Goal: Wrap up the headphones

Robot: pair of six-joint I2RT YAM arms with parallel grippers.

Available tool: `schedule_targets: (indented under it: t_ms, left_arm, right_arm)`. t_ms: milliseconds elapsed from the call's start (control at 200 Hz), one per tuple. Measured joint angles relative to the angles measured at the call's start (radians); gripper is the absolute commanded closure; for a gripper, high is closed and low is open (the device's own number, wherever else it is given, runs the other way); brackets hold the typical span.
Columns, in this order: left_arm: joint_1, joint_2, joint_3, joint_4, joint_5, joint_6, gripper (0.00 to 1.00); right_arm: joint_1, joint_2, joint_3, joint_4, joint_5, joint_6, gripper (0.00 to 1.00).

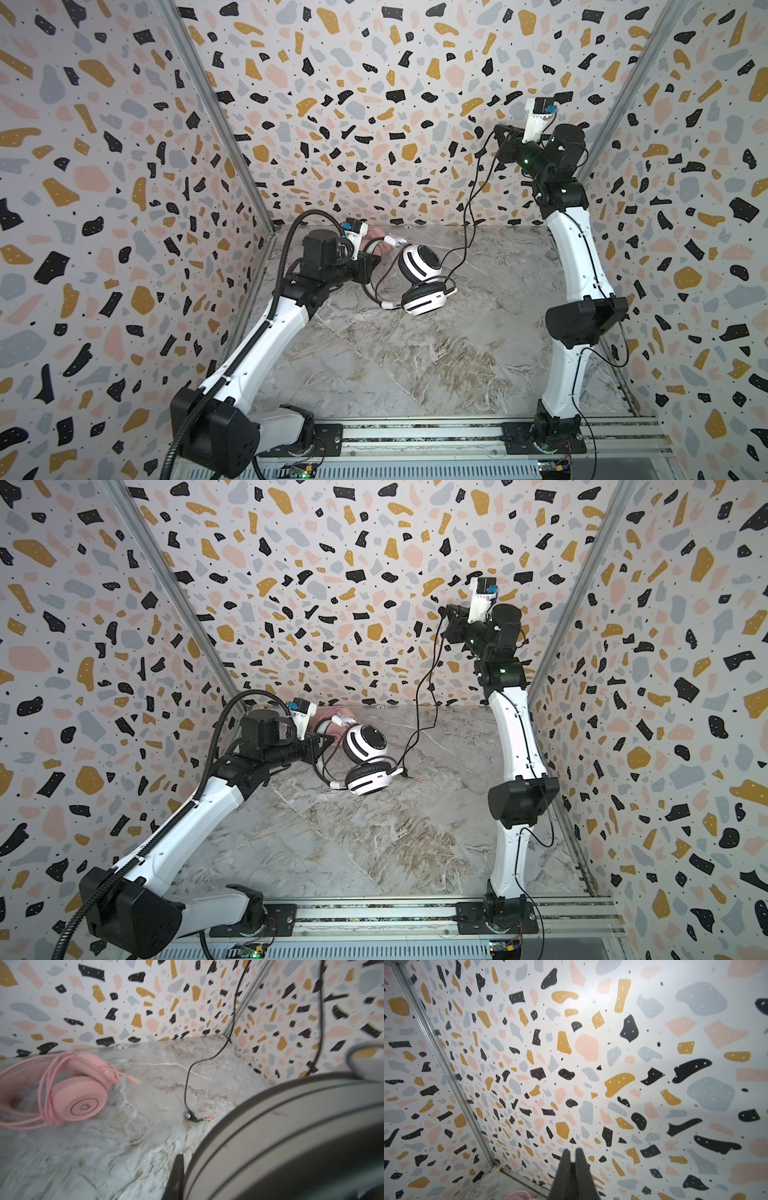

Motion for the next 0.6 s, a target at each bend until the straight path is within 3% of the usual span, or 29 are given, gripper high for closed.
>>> schedule_targets:
  t_ms: [225,456,601]
  left_arm:
    - [-0.037,0.000,-0.020,-0.142,-0.170,0.109,1.00]
    - [-0.172,0.047,-0.032,-0.204,-0.339,0.162,1.00]
    - [-0.187,0.076,-0.063,-0.222,-0.422,0.166,1.00]
  right_arm:
    - [-0.018,-0.014,-0.110,0.081,-0.002,0.100,1.00]
    - [-0.023,0.049,-0.069,0.173,0.026,0.154,1.00]
    - [-0.035,0.064,-0.064,0.224,0.052,0.191,1.00]
